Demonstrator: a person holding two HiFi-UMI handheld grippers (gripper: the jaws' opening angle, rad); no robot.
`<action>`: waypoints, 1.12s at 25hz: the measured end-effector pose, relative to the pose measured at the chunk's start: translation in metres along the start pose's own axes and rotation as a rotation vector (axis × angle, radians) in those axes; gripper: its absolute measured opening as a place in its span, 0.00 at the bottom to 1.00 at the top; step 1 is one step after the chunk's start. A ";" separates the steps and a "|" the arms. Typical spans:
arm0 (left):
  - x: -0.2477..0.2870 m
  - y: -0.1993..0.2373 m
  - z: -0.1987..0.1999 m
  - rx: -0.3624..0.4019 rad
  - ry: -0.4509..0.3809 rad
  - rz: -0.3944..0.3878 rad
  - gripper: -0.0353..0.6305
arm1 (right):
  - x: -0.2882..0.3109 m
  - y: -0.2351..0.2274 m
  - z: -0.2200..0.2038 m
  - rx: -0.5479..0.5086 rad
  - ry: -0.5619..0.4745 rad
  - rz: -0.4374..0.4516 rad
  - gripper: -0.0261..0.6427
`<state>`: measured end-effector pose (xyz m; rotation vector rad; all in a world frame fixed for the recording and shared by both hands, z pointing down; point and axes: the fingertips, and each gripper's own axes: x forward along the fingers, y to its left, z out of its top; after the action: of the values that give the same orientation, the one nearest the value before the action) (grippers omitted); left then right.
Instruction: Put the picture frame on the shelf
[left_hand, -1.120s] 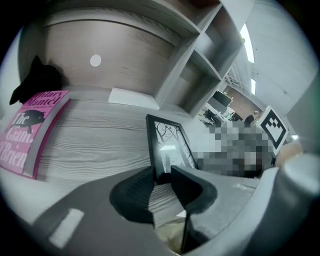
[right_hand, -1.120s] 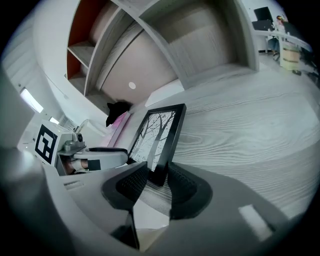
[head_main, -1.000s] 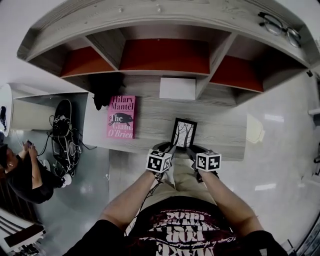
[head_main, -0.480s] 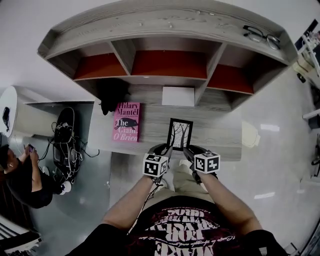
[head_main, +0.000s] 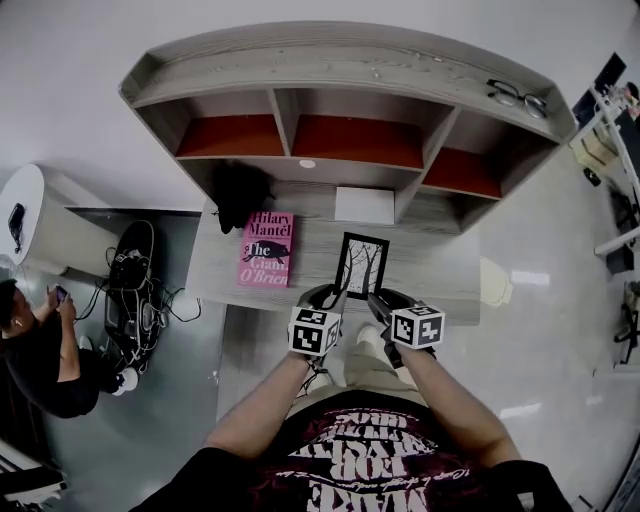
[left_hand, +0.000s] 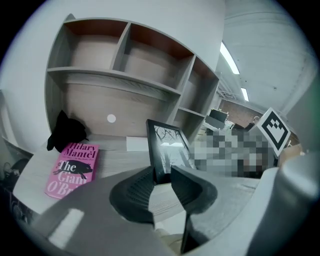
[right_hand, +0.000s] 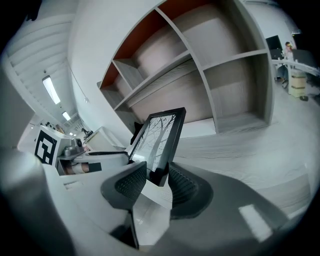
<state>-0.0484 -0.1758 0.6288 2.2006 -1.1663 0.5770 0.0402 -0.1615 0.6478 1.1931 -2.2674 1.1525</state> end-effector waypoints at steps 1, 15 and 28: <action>-0.005 0.000 0.004 0.004 -0.008 0.000 0.22 | -0.003 0.005 0.003 -0.002 -0.011 0.001 0.28; -0.065 0.017 0.048 0.047 -0.117 0.015 0.22 | -0.018 0.069 0.050 -0.042 -0.180 0.034 0.27; -0.050 0.017 0.111 0.080 -0.195 0.014 0.22 | -0.030 0.065 0.120 -0.130 -0.289 0.035 0.26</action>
<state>-0.0774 -0.2272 0.5209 2.3608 -1.2781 0.4288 0.0151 -0.2188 0.5231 1.3469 -2.5390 0.8741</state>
